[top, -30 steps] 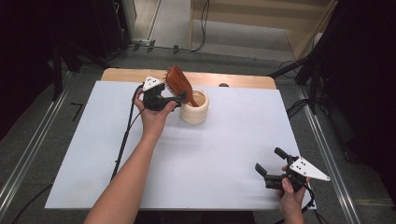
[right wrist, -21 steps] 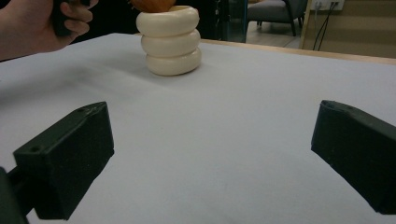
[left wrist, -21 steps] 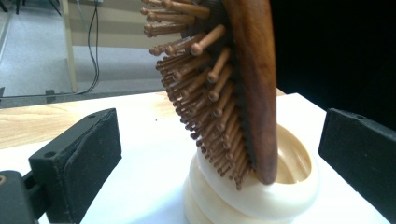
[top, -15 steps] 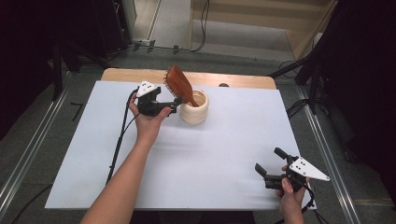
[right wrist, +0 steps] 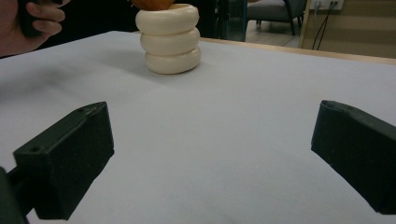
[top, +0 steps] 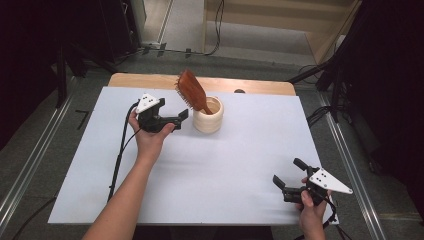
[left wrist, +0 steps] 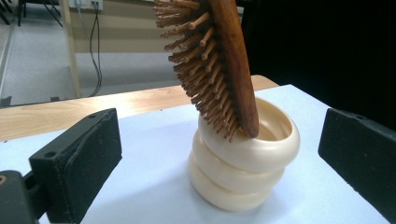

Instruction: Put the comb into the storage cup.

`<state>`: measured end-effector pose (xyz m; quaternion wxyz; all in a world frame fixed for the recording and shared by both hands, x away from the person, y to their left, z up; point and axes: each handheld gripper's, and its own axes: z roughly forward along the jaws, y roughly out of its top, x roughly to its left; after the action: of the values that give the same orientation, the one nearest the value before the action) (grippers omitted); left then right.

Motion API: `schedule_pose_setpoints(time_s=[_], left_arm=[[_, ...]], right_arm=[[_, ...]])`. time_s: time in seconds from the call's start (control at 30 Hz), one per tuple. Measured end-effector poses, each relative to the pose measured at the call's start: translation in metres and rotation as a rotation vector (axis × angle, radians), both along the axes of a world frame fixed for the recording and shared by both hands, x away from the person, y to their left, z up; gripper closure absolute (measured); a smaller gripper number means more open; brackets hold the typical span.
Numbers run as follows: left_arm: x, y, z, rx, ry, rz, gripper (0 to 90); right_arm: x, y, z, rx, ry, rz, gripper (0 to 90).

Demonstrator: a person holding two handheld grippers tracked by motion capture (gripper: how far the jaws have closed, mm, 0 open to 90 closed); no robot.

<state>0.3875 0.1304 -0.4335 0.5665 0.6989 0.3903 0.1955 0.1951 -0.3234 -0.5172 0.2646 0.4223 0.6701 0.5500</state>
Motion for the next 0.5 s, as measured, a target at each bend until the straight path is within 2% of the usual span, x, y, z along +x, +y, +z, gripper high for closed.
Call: schedule_pose_setpoints(time_s=[0.5], left_arm=[[-0.03, 0.03, -0.006, 0.012, -0.027, 0.015, 0.0]], right_arm=[[0.0, 0.001, 0.0, -0.007, -0.001, -0.001, 0.0]])
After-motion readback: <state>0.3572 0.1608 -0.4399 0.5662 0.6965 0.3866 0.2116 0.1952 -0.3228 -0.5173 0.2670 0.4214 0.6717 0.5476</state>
